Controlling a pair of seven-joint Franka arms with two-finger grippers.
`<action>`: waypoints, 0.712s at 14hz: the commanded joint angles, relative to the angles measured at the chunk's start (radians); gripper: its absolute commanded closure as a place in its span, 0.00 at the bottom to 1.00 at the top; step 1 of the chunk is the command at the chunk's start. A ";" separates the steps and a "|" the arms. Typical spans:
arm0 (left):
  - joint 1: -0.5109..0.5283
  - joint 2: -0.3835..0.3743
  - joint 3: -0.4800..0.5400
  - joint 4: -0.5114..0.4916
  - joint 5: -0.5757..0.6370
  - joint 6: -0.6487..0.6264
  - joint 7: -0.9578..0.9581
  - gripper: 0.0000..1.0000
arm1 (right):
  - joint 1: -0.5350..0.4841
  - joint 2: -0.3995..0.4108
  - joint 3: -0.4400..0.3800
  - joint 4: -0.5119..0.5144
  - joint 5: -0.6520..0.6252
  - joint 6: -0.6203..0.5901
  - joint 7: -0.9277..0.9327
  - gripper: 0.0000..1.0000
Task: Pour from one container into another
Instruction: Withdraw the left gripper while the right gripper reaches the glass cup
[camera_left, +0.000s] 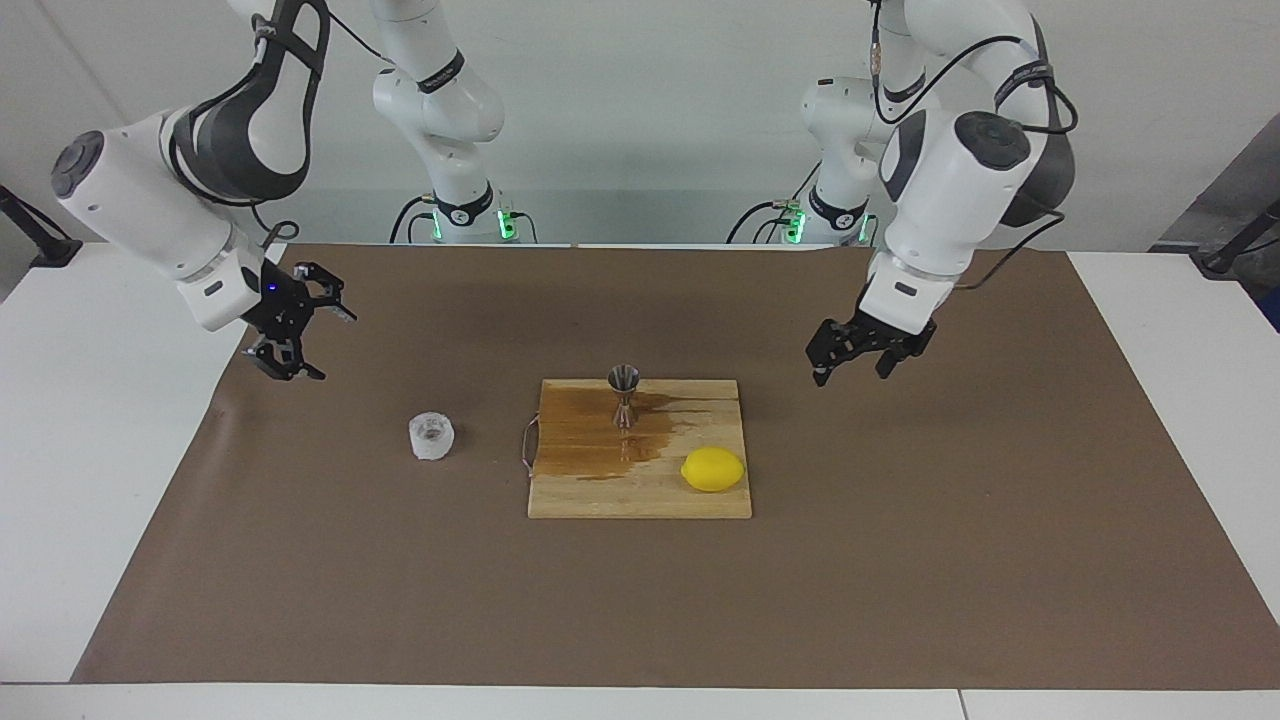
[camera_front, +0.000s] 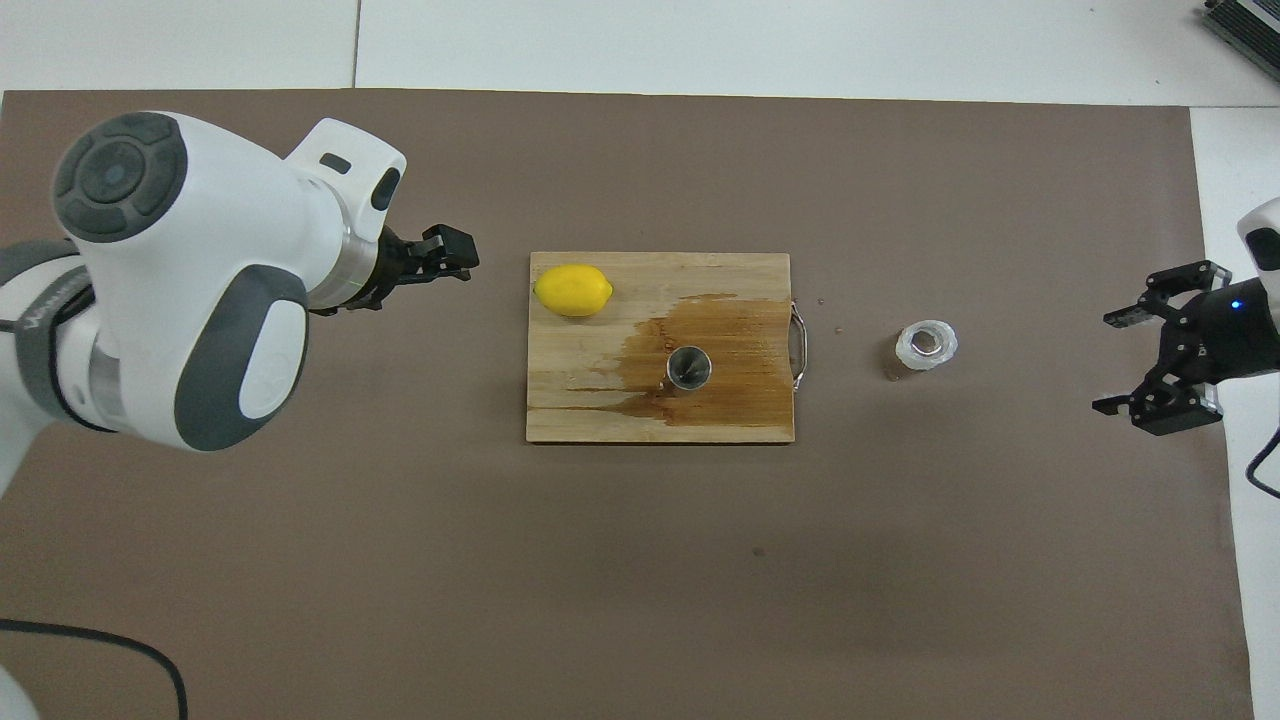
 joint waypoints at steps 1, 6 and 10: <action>0.045 -0.047 -0.007 0.018 0.052 -0.080 0.139 0.00 | -0.019 0.054 0.005 -0.013 0.136 0.050 -0.182 0.00; 0.039 -0.068 -0.012 0.083 0.081 -0.206 0.162 0.00 | -0.039 0.215 0.008 -0.004 0.335 0.043 -0.416 0.00; 0.042 -0.059 -0.012 0.114 0.077 -0.257 0.168 0.00 | -0.031 0.268 0.013 -0.007 0.371 0.034 -0.496 0.00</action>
